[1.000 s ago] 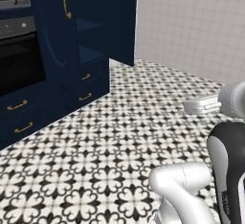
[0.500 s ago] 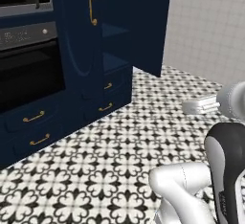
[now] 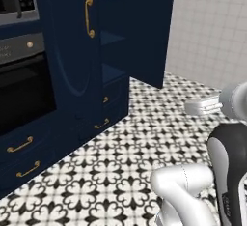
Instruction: Gather all objects into one cabinet and sort the glasses and bowls to opposite sides.
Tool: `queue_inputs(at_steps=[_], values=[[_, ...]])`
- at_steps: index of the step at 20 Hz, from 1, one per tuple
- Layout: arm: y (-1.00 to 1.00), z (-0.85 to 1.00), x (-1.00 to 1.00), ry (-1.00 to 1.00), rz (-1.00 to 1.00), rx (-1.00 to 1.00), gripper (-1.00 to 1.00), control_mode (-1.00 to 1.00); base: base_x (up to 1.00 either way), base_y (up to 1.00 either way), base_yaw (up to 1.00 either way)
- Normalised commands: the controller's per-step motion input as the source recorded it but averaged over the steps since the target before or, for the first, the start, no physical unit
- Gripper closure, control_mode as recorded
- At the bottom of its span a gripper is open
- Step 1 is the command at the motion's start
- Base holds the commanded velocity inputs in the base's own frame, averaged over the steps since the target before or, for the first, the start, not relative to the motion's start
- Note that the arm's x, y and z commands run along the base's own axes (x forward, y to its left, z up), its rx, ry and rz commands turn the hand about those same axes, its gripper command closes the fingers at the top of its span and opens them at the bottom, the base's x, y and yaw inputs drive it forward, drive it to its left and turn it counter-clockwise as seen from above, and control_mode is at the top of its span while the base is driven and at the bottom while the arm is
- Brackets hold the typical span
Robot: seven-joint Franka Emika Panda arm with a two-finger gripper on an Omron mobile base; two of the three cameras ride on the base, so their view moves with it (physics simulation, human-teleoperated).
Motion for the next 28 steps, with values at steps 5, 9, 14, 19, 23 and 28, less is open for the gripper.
queue_inputs(at_steps=[5,9,14,19,23,28], values=[[0.00,0.00,0.00,0.00,0.00,0.00,-1.00,1.00,1.00,0.00,-0.23],[0.00,0.00,0.00,0.00,0.00,0.00,-1.00,1.00,1.00,-0.14,-0.09],[0.00,0.00,0.00,0.00,0.00,0.00,-1.00,1.00,0.95,-0.55,0.04],[0.00,0.00,0.00,0.00,0.00,0.00,-1.00,1.00,0.86,-0.24,-0.08],[0.00,0.00,0.00,0.00,0.00,0.00,-1.00,1.00,1.00,0.00,0.19],[0.00,0.00,0.00,0.00,0.00,0.00,-1.00,1.00,1.00,0.00,0.36]])
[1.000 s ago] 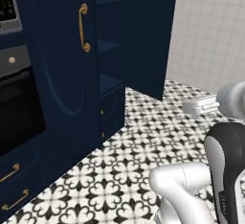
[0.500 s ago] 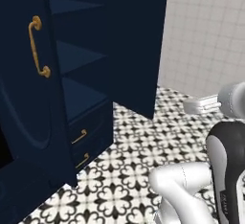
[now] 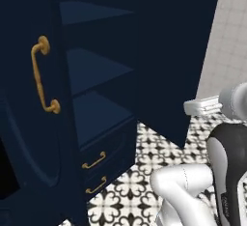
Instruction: Gather all objects into one cabinet and sort the glasses and bowls to opposite sides.
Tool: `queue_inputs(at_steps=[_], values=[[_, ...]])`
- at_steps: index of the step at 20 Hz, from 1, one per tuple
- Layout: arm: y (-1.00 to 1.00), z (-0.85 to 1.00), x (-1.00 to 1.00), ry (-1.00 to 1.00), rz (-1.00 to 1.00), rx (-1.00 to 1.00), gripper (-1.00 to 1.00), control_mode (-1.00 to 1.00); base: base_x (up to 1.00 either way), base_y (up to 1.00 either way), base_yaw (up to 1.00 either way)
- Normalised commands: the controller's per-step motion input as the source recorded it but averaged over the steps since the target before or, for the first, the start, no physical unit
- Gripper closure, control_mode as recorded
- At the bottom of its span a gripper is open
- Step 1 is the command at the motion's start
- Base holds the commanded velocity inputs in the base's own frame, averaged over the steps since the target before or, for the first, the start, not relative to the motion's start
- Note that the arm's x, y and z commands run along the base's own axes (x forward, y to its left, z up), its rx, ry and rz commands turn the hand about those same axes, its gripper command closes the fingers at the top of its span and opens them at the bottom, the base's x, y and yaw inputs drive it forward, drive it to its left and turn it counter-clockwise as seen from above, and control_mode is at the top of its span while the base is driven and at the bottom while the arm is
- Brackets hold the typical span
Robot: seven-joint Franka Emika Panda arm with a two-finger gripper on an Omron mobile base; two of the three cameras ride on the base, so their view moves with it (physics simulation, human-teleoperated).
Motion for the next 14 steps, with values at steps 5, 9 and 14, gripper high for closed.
queue_inputs(at_steps=[5,9,14], values=[[0.00,0.00,0.00,0.00,0.00,0.00,-1.00,1.00,0.61,0.00,0.55],[0.00,0.00,0.00,0.00,0.00,0.00,-1.00,1.00,0.04,-0.01,0.30],[0.00,0.00,0.00,0.00,0.00,0.00,-1.00,1.00,0.16,-0.43,0.59]])
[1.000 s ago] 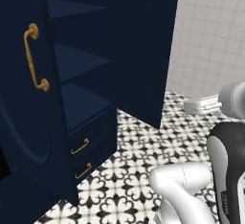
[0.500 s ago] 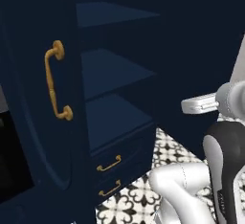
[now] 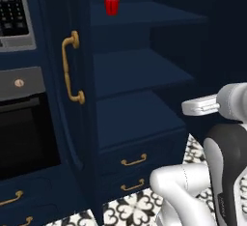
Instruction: Gather all objects into one cabinet and sort the glasses and bowls to opposite sides.
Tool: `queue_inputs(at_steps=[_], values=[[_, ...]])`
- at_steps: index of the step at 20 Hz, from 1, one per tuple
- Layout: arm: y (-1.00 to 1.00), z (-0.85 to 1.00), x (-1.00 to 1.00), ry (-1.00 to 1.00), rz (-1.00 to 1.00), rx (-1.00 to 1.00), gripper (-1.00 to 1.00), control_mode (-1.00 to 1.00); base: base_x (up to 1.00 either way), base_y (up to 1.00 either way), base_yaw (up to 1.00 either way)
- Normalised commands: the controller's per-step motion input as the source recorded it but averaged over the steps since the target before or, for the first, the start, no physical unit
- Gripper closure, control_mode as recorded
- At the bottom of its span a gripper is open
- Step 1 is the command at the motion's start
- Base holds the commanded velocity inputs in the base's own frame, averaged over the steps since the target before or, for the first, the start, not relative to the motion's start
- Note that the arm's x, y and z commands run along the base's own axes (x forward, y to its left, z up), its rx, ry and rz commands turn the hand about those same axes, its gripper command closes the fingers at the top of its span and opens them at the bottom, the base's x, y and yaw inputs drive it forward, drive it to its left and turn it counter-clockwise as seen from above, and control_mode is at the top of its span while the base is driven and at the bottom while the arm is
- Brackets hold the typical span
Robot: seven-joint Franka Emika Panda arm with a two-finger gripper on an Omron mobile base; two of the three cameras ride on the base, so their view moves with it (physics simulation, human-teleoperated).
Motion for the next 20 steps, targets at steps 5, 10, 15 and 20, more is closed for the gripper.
queue_inputs(at_steps=[5,10,15,20], values=[[0.00,0.00,0.00,0.00,0.00,0.00,-1.00,1.00,0.11,-0.45,0.19],[0.00,0.00,0.00,0.00,0.00,0.00,-1.00,1.00,0.40,-0.19,0.04],[0.00,0.00,0.00,0.00,0.00,0.00,-1.00,1.00,0.31,0.00,0.04],[0.00,0.00,0.00,0.00,0.00,0.00,-1.00,1.00,0.46,-0.02,0.12]])
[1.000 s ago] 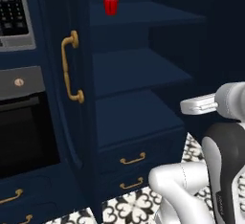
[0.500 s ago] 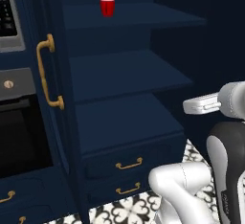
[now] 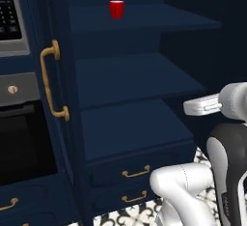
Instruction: Gather all objects into one cabinet and sort the glasses and bowls to opposite sides.
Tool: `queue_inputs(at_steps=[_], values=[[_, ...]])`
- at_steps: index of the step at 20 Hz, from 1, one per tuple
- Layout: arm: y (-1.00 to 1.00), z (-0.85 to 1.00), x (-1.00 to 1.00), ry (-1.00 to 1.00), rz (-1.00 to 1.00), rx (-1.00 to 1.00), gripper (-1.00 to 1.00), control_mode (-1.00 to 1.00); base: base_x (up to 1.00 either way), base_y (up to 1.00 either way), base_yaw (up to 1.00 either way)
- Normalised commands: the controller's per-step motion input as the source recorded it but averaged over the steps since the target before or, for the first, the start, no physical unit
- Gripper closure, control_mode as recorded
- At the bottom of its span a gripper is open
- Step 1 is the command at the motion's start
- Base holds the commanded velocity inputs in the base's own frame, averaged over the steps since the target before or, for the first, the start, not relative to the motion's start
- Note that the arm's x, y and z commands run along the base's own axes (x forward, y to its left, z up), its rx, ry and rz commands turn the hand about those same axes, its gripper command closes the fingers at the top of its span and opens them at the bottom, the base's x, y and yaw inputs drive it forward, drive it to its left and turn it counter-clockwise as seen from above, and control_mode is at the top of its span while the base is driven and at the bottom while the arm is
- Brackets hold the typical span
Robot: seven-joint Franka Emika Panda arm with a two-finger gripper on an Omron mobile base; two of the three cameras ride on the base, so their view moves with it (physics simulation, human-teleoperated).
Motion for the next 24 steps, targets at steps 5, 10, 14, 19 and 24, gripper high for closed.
queue_inputs(at_steps=[5,10,14,19,24], values=[[0.00,0.00,0.00,0.00,0.00,0.00,-1.00,1.00,0.29,-0.04,0.14],[0.00,0.00,0.00,0.00,0.00,0.00,-1.00,1.00,0.13,-0.04,0.20],[0.00,0.00,0.00,0.00,0.00,0.00,-1.00,1.00,0.13,-0.24,0.25],[0.00,0.00,0.00,0.00,0.00,0.00,-1.00,1.00,0.13,-0.07,0.13],[0.00,0.00,0.00,0.00,0.00,0.00,-1.00,1.00,0.32,-0.20,0.01]])
